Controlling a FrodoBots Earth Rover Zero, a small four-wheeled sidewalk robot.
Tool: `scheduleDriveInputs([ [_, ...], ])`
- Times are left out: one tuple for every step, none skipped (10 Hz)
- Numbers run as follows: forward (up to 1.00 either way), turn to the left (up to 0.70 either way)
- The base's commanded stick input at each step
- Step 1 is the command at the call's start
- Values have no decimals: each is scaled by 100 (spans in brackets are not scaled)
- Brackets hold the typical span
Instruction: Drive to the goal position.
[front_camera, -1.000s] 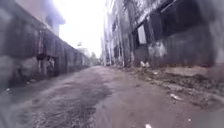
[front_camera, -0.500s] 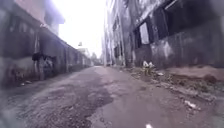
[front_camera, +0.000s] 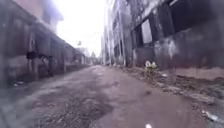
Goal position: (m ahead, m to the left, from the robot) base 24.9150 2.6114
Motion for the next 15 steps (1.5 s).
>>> scheduleDriveInputs([
  [70, 19],
  [70, 35],
  [70, 35],
  [70, 16],
  [70, 0],
  [70, 0],
  [70, 0],
  [70, 0],
  [70, 0],
  [70, 0],
  [70, 0],
  [70, 0],
  [70, 0],
  [70, 0],
  [70, 0],
])
